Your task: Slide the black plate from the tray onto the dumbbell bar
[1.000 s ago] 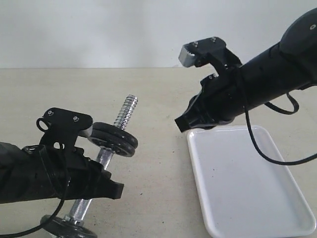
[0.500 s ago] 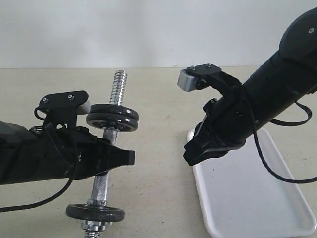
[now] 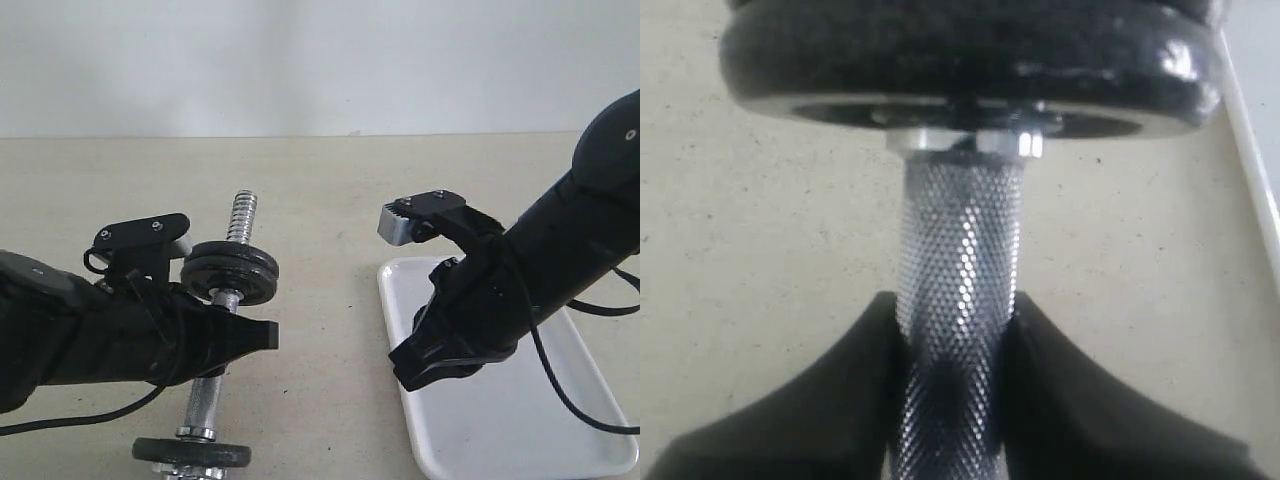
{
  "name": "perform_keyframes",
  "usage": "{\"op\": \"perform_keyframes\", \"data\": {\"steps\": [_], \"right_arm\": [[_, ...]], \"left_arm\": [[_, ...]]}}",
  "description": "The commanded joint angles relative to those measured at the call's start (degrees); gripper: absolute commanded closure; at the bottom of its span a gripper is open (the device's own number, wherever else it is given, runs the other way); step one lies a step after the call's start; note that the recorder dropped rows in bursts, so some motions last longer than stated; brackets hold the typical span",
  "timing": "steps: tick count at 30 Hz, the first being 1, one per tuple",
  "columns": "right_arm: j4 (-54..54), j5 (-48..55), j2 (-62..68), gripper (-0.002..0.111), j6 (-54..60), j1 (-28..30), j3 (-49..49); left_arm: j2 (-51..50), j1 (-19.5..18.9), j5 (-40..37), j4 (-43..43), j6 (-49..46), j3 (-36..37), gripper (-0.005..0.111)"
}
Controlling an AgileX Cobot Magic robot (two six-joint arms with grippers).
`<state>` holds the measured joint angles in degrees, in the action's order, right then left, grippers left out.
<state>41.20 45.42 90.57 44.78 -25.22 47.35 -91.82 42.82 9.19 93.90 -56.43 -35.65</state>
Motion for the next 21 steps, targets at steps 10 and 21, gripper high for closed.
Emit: {"op": "perform_keyframes", "data": {"steps": [10,21], "right_arm": [[1.66,0.40,-0.73,0.109,0.12,0.08,-0.24],[1.75,0.81,-0.73,0.109,0.12,0.08,-0.24]], "left_arm": [[2.46,0.06,10.65,-2.39,3.83,-5.72,0.102],[0.70,-0.52,11.42,-5.98,4.56,-5.72,0.102]]}}
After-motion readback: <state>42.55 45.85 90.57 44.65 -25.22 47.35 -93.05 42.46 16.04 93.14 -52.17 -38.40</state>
